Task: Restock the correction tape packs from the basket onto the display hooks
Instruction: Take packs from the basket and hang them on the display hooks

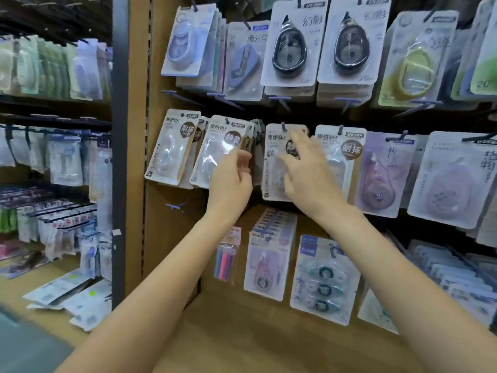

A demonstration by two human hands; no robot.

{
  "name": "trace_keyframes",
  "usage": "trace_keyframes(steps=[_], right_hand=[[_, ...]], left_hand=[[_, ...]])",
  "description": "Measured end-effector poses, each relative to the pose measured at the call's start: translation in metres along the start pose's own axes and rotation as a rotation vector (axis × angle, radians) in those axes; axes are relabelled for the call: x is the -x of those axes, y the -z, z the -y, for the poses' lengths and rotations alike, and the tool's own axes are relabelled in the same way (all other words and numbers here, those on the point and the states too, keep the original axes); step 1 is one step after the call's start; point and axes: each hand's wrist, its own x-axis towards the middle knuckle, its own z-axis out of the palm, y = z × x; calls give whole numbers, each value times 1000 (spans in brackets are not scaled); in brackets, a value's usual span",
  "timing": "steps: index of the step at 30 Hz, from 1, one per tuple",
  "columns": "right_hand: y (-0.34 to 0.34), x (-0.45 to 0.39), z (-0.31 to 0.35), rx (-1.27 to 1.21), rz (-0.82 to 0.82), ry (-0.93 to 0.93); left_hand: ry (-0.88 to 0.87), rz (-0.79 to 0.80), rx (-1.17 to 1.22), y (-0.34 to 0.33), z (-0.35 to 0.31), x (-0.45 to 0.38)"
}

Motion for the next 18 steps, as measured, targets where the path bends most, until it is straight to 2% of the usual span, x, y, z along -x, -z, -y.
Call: trace_keyframes(steps=[3,5,8,12,16,18], right_hand=[[-9,28,36,-206,-121,15],[-25,46,77,-368,-92,65],[-61,86,160,-606,42,153],[-150,172,270,-782,453,253],[-244,259,339,-759,999,306],[-289,296,373,-731,1162,401]], left_hand=[[-58,-124,-61,42,11,50],[-22,-166,-145,80,28,96],[249,-215,-275,151,83,190],[820,-302,-560,261,171,350],[1221,-323,-734,338,217,482],[1409,-255,-787,359,232,539]])
